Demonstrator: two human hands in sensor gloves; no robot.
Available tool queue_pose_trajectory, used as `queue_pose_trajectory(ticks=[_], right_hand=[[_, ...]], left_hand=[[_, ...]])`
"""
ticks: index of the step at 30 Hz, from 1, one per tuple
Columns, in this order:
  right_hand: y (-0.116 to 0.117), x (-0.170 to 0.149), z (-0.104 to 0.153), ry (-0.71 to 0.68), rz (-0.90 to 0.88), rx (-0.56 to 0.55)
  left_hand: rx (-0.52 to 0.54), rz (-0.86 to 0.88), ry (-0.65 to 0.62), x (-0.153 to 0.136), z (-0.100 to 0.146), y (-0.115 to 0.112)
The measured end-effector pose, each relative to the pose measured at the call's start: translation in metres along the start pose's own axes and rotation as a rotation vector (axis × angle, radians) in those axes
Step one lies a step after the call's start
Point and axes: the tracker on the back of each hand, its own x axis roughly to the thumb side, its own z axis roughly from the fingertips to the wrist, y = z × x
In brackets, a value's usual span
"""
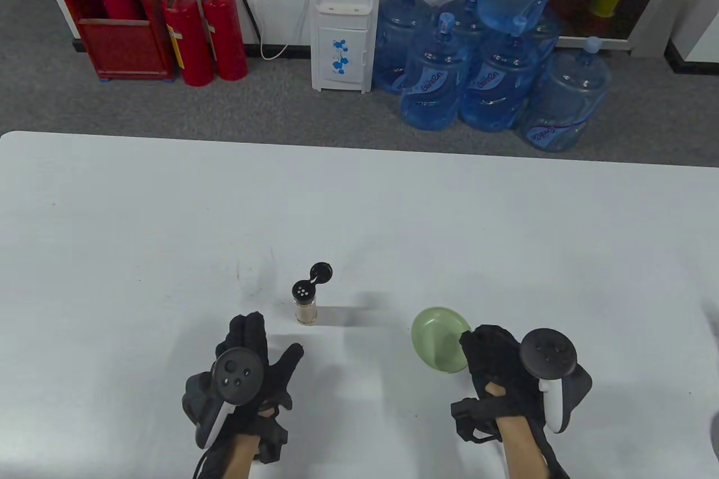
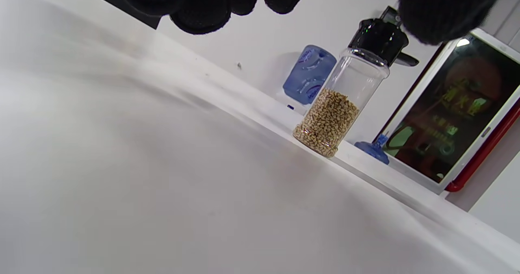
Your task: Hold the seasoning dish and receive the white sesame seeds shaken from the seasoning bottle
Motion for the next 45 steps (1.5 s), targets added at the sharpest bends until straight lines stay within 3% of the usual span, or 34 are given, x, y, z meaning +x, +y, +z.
queue_pose_trajectory(ticks=[5, 13, 20, 29, 32, 35, 42, 45], right_hand=[[0.001, 0.0, -0.002, 0.0, 0.02, 0.008], [0.003, -0.001, -0.003, 0.002, 0.028, 0.025], [0.008, 0.001, -0.003, 0.001, 0.053, 0.041], [0.013, 0.002, -0.001, -0.007, 0.082, 0.04], [0.013, 0.001, 0.002, -0.015, 0.089, 0.034], [0.013, 0.001, 0.003, -0.017, 0.079, 0.029], [0.031, 0.008, 0.01, -0.035, 0.091, 0.067], [0.039, 0.011, 0.014, -0.045, 0.112, 0.071]], left_hand=[[-0.124, 0.026, 0.035, 0.011, -0.024, -0.007], [-0.218, 0.216, 0.129, 0.017, -0.057, -0.026], [-0.128, 0.26, 0.195, 0.015, -0.063, -0.024], [-0.149, 0.324, 0.179, 0.01, -0.062, -0.023], [-0.107, 0.329, 0.129, 0.013, -0.056, -0.019], [0.086, 0.25, -0.009, 0.025, -0.042, -0.01], [0.225, 0.183, -0.272, 0.057, -0.001, -0.001], [0.321, -0.013, -0.393, 0.076, 0.015, -0.001]])
